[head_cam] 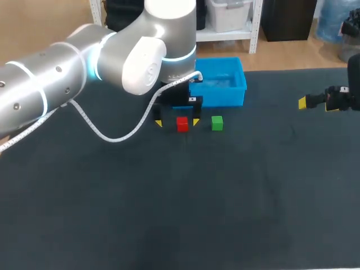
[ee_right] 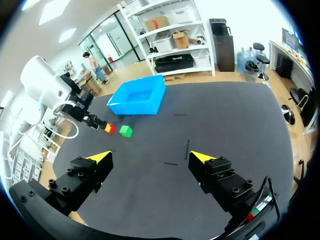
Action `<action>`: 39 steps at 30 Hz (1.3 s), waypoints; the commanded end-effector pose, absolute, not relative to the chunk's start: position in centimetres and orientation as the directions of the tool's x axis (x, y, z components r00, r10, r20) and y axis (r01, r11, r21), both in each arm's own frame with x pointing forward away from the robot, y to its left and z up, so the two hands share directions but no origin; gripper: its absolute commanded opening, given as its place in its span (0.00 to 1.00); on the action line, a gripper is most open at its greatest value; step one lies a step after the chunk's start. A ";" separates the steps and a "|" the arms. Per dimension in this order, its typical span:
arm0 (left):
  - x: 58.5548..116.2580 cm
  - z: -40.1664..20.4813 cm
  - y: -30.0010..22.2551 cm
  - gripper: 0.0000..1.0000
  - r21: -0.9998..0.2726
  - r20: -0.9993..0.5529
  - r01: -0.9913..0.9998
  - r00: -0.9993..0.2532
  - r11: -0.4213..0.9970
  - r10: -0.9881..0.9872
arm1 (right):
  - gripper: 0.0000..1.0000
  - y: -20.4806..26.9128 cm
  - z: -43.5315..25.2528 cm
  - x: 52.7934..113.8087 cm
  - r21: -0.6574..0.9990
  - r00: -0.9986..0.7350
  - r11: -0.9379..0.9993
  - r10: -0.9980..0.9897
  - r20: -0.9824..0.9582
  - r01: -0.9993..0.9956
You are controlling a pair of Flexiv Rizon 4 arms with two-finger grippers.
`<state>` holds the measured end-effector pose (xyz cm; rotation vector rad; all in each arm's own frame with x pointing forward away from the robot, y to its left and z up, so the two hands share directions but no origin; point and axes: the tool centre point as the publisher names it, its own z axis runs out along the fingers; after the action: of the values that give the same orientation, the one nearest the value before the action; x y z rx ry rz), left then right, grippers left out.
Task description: Use the left arm to pick the red cube and place it into the blue plastic box first, then use the right arm to grasp the green cube and put it into the same blue plastic box after the first action is fully finished.
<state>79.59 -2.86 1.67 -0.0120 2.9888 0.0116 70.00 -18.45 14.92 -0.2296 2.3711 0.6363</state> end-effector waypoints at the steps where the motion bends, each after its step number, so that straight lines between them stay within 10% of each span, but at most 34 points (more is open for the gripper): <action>1: 80.1 1.2 -3.0 1.00 0.016 -0.138 -0.002 -0.990 1.000 0.000 | 1.00 -18.5 14.9 70.0 0.384 -0.765 0.866 0.001 -0.644 -0.322; 39: 81.3 -0.9 -3.6 1.00 0.056 -0.109 0.027 -0.993 0.998 0.033 | 1.00 -18.5 14.9 70.0 0.384 -0.765 0.866 0.001 -0.644 -0.322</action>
<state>80.74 -3.32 -0.86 0.0434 3.0193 0.0757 70.00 -18.45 14.92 -0.2296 2.3711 0.6363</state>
